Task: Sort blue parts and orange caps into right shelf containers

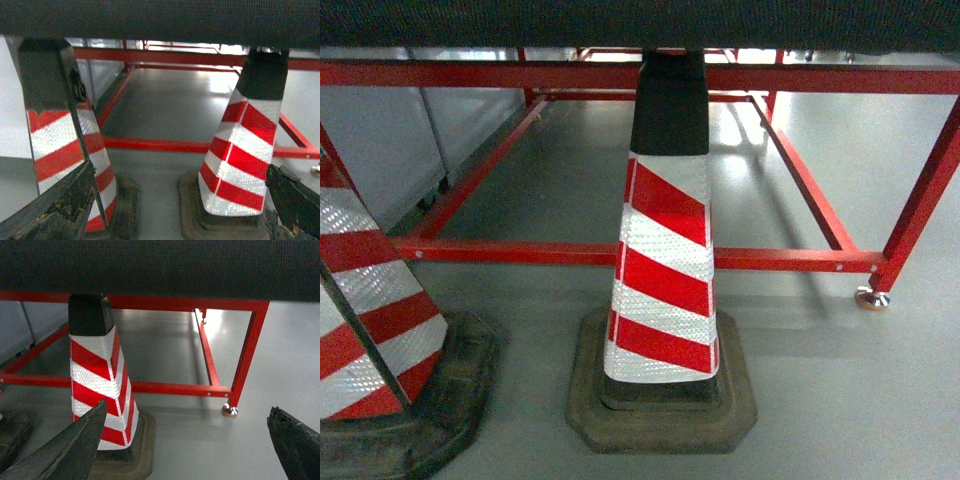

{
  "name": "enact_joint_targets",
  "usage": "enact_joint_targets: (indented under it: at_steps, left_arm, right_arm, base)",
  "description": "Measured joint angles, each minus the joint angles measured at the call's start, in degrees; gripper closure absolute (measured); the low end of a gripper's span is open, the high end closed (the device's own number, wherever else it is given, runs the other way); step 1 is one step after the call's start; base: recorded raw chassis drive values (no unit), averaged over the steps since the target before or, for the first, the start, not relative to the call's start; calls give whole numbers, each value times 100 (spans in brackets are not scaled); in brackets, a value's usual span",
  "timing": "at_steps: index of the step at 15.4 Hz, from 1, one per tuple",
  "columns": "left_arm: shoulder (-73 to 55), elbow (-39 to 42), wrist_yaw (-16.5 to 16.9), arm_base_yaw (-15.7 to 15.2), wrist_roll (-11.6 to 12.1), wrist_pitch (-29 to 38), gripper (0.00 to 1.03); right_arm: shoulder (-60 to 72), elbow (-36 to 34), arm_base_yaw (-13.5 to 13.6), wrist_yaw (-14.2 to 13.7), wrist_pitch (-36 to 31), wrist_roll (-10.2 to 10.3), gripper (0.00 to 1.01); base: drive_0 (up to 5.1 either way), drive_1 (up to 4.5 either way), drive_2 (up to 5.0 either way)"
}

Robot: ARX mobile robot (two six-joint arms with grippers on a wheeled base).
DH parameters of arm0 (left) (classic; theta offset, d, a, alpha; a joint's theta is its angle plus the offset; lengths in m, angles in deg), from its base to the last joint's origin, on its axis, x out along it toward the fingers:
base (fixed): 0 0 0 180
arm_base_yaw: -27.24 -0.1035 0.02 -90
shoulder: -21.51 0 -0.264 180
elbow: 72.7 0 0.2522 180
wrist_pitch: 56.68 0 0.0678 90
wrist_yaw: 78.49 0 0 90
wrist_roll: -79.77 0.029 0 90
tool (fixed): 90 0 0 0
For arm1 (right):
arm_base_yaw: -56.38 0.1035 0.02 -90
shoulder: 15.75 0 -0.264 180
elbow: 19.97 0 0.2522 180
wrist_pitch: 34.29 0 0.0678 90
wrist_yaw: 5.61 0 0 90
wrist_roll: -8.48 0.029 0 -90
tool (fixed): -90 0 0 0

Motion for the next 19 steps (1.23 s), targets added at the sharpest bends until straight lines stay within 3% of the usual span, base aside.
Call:
enact_joint_targets:
  at_steps: [19]
  left_arm:
    - [0, 0, 7, 0, 2, 4, 5]
  right_arm:
    - [0, 0, 0, -4, 9, 46, 3]
  base:
    - [0, 0, 0]
